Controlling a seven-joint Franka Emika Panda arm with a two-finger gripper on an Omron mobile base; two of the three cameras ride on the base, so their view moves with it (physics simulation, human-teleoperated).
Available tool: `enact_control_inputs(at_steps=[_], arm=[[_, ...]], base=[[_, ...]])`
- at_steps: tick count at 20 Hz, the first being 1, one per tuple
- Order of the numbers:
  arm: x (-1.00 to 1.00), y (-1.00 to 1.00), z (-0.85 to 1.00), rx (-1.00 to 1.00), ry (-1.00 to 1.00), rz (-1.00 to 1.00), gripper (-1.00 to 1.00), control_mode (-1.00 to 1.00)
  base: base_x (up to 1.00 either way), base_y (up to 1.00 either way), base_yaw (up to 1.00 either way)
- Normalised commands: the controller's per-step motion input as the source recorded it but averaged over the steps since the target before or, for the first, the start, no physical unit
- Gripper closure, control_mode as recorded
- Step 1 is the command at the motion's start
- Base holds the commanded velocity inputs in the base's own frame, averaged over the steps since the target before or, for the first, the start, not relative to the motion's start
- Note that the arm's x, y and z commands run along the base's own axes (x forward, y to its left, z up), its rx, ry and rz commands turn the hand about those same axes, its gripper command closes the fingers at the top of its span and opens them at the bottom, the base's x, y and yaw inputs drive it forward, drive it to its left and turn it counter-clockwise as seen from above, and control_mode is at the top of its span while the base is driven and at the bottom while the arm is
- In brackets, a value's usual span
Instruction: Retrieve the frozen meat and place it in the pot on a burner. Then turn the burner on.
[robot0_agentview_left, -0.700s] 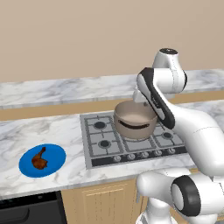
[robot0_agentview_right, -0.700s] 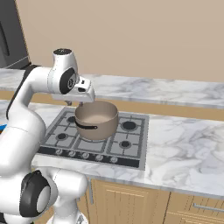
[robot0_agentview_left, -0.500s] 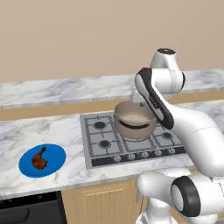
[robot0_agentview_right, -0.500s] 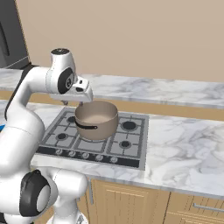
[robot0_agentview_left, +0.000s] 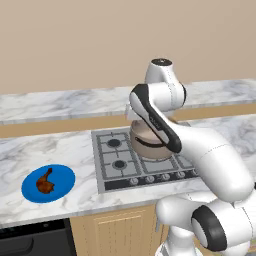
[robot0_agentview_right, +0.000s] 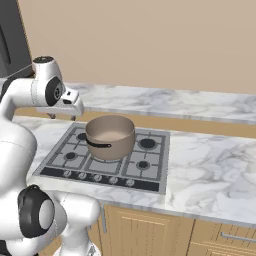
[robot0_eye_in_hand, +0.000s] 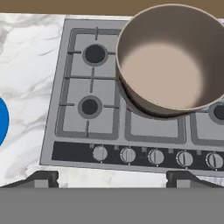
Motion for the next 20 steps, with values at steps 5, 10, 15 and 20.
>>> enact_control_inputs(at_steps=[5, 10, 15, 20], arm=[[0.05, 1.00, 0.00, 0.00, 0.06, 0.00, -1.00, -1.00], [0.00, 1.00, 0.00, -0.01, 0.03, 0.01, -1.00, -1.00], [0.00, 0.96, -0.21, 0.00, 0.03, 0.00, -1.00, -1.00], [0.00, 0.95, -0.21, 0.00, 0.01, 0.00, -1.00, -1.00]], base=[[0.00, 0.00, 0.00], [0.00, 0.00, 0.00], [0.00, 0.00, 0.00], [0.00, 0.00, 0.00]])
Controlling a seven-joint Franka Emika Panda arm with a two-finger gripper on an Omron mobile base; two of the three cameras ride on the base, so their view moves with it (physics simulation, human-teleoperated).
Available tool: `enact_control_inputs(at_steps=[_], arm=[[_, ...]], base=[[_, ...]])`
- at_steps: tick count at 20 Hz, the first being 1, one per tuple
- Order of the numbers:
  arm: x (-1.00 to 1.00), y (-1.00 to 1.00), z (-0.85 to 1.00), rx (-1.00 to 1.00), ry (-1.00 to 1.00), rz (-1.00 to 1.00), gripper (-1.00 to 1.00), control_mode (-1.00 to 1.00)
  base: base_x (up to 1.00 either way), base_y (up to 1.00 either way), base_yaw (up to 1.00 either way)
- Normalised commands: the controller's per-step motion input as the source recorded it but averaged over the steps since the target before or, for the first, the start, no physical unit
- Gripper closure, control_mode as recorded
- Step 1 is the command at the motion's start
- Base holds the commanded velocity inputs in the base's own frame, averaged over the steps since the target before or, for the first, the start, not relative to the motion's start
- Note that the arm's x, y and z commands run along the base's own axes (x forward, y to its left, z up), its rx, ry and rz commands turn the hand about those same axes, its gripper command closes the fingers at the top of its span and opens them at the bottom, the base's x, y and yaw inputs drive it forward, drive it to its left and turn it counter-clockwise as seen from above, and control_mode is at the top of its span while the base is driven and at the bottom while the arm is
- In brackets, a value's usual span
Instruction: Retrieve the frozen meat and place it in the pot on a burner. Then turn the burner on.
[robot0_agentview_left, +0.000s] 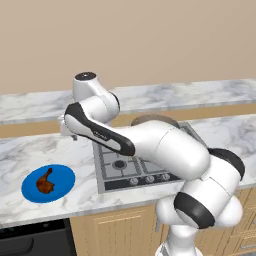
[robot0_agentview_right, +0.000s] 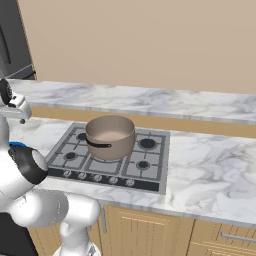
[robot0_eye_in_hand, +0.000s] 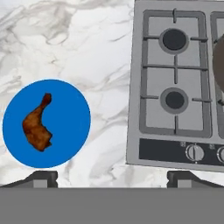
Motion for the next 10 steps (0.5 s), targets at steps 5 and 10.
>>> enact_control_inputs(at_steps=[5, 10], arm=[[0.00, 0.82, -0.07, 0.00, 0.07, 0.00, -1.00, -1.00], [0.00, 0.31, -0.14, 0.00, 0.05, 0.01, -1.00, -1.00]], base=[[0.00, 0.00, 0.00], [0.00, 0.00, 0.00]])
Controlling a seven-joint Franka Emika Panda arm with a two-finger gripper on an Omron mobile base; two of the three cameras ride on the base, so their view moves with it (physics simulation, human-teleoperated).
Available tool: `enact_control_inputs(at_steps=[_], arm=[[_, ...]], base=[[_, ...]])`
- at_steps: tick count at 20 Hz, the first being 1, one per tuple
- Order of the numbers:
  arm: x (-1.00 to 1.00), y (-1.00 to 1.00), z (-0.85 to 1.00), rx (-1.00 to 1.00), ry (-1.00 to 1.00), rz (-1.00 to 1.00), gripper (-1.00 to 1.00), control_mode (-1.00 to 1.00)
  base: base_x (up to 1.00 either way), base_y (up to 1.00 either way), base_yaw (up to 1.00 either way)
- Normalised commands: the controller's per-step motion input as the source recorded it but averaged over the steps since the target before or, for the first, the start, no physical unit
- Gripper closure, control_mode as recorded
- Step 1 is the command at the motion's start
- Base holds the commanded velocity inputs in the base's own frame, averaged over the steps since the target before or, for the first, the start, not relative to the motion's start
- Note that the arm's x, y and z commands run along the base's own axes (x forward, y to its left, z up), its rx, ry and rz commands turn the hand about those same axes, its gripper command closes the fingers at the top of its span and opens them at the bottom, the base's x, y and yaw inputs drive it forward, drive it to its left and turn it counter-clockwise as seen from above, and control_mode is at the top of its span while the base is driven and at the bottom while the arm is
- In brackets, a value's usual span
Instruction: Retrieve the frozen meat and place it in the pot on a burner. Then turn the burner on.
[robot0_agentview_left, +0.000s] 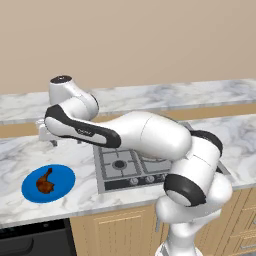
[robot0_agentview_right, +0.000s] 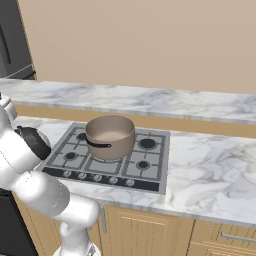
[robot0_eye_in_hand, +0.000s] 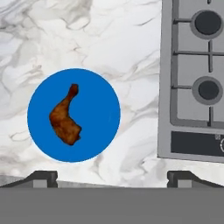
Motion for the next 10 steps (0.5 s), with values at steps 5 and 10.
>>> enact_control_inputs(at_steps=[5, 10], arm=[[0.00, 0.42, -0.42, 0.01, 0.00, 0.00, -1.00, -1.00], [0.07, 0.52, -0.43, 0.01, 0.00, 0.00, -1.00, -1.00]], base=[[0.00, 0.00, 0.00], [0.00, 0.00, 0.00]])
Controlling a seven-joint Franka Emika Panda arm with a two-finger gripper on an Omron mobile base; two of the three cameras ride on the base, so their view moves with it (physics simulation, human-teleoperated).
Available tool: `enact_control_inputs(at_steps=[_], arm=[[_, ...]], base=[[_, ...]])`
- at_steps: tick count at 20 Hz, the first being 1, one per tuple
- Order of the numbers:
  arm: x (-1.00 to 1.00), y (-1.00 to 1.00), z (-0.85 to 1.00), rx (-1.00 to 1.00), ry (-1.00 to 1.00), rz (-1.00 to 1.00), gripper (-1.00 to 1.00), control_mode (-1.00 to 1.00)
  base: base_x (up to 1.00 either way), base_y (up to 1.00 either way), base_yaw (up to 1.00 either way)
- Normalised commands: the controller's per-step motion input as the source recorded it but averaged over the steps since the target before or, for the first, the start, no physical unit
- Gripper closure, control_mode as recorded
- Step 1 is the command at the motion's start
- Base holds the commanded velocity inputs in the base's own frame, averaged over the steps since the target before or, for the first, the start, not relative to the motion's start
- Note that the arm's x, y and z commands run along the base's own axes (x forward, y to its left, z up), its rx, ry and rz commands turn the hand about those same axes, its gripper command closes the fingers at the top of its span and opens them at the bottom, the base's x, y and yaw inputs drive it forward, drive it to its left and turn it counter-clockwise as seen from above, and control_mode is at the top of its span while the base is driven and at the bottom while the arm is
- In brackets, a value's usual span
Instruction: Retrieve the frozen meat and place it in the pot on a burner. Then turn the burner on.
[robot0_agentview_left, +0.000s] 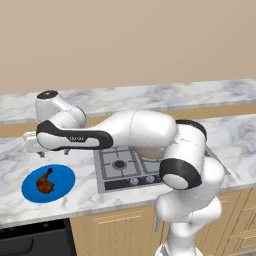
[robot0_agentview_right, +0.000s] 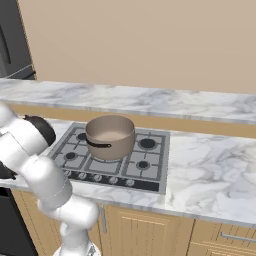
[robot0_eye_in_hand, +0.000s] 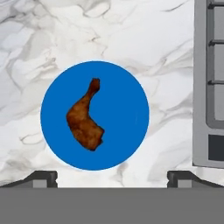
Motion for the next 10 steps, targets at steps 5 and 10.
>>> enact_control_inputs(at_steps=[5, 10], arm=[[0.11, 0.54, -0.49, 0.00, 0.00, 0.00, -1.00, -1.00], [0.14, 0.34, -0.17, 0.00, 0.00, 0.00, -1.00, -1.00]], base=[[0.00, 0.00, 0.00], [0.00, 0.00, 0.00]])
